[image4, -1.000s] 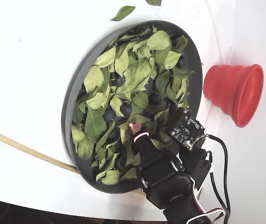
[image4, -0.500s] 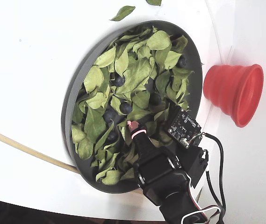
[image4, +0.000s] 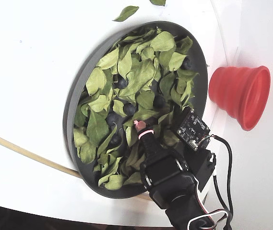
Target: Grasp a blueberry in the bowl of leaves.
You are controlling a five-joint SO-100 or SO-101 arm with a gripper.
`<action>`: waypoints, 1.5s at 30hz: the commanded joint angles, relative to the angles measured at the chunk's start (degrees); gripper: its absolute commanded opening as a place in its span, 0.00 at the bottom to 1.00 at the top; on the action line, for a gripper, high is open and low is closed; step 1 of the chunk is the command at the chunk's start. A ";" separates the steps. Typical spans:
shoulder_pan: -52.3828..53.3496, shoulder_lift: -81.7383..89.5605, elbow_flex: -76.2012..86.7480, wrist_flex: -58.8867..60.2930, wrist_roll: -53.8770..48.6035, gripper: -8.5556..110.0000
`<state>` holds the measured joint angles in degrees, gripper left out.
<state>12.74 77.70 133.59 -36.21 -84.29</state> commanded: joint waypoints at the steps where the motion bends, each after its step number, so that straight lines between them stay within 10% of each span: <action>1: 0.35 0.79 -2.37 -1.05 0.79 0.23; 45: 1.05 -1.67 0.18 0.79 -0.97 0.23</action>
<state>13.27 73.39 133.07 -36.04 -84.29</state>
